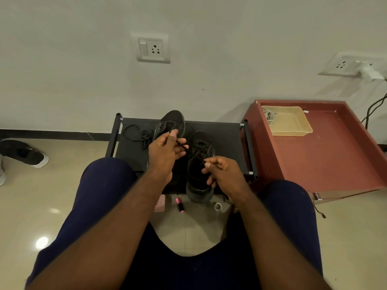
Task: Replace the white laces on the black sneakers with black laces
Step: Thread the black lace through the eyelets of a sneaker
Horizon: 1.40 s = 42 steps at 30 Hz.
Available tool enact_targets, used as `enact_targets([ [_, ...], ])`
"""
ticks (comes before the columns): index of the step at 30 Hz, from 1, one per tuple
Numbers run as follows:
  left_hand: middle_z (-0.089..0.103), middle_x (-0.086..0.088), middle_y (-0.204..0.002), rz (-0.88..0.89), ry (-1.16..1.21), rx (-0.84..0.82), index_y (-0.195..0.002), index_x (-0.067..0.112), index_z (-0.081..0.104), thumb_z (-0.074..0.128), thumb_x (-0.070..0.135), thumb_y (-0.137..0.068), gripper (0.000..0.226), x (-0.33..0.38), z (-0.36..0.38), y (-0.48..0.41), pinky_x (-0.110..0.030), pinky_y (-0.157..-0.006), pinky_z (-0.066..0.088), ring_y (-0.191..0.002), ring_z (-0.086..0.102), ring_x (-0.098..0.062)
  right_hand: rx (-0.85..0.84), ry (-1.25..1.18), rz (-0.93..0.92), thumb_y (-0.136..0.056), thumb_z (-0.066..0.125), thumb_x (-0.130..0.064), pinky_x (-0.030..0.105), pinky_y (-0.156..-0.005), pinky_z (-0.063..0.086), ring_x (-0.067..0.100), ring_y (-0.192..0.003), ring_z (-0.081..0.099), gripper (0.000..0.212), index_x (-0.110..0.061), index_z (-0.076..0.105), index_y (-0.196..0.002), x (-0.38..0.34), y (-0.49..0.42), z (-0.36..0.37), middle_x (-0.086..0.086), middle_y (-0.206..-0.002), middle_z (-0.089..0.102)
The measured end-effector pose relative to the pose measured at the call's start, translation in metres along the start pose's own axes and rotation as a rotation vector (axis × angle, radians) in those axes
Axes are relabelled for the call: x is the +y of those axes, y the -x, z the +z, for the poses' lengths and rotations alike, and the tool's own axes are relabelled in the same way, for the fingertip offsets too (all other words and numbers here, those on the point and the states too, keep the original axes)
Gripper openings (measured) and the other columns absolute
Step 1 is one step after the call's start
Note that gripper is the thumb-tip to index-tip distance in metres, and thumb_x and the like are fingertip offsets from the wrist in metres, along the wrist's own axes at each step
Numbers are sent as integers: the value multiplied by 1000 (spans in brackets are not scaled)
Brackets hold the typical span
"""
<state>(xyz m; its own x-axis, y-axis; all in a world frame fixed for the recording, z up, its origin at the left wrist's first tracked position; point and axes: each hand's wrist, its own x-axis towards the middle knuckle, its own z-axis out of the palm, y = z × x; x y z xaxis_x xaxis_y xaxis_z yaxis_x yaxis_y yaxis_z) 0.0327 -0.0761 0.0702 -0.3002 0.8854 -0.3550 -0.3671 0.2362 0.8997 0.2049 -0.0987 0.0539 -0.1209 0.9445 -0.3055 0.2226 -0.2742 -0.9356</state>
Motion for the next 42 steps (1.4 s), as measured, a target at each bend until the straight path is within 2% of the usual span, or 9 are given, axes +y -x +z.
enact_targets([
  [4, 69, -12, -110, -253, -217, -220, -116, 8, 60, 55, 32, -100, 29, -11, 6, 7, -38, -87, 57, -99, 70, -25, 104, -92, 7, -101, 58, -12, 19, -39, 35, 9, -41, 44, 14, -7, 70, -105, -2, -5, 5, 5, -70, 65],
  [8, 71, -16, -85, -265, -314, -405, -106, 1, 68, 58, 21, -98, 23, -30, 9, 19, -39, -80, 56, -78, 69, -26, -30, -106, 12, -103, 47, -2, 18, -47, 41, 7, -51, 48, 33, -12, 66, -127, -4, -6, 12, 2, -65, 62],
  [13, 72, -7, -87, -89, -270, -199, -101, 6, 70, 60, 10, -96, 12, -22, 8, 14, -26, -69, 57, -76, 70, -14, -10, -96, 8, -104, 51, -9, 27, -50, 51, 22, -60, 64, 20, -8, 59, -122, -6, -4, 13, 12, -90, 74],
  [17, 74, -11, -99, -219, -313, -304, -102, 6, 71, 62, 26, -95, 23, -18, 9, 9, -35, -83, 57, -93, 72, -22, 163, 56, -54, -100, 61, -16, 23, -43, 43, 9, -43, 53, 14, -8, 72, -95, 2, -8, 9, 12, -75, 72],
  [22, 73, -14, -90, -101, -332, -260, -97, 8, 74, 67, 22, -93, 16, -28, 9, 14, -30, -74, 56, -77, 69, -17, -59, 373, -216, -102, 52, -9, 28, -75, 56, 8, -78, 67, 23, -13, 75, -106, 8, -14, 7, 1, -89, 73],
  [27, 72, -5, -85, -19, -288, -53, -89, 10, 72, 65, 22, -94, 15, -23, 5, 2, -22, -66, 55, -75, 68, -11, 54, 261, -102, -101, 56, -12, 17, -50, 44, 8, -52, 56, 15, -11, 70, -105, 8, -13, 10, 2, -83, 73],
  [31, 74, -13, -90, -156, -357, -260, -95, 4, 71, 64, 25, -95, 22, -25, 6, 5, -27, -69, 54, -76, 69, -15, 168, 163, -68, -94, 69, -17, 22, -46, 44, 13, -48, 57, 14, -8, 68, -85, 8, -18, 9, 7, -70, 71],
  [36, 70, -10, -78, -85, -306, -96, -87, 4, 68, 59, 16, -98, 18, -27, 8, 1, -24, -65, 57, -70, 67, -15, 49, 122, -52, -94, 70, -18, 28, -76, 60, 13, -82, 72, 19, -13, 67, -111, 10, -21, 13, 3, -93, 74],
  [42, 70, -14, -85, -82, -271, 23, -98, 3, 63, 63, 4, -93, 6, -31, 2, -12, -23, -65, 59, -73, 69, -16, 54, 673, 59, -95, 61, -43, 29, -58, 44, 18, -70, 62, 31, -17, 63, -79, 17, -37, 33, -2, -73, 62],
])
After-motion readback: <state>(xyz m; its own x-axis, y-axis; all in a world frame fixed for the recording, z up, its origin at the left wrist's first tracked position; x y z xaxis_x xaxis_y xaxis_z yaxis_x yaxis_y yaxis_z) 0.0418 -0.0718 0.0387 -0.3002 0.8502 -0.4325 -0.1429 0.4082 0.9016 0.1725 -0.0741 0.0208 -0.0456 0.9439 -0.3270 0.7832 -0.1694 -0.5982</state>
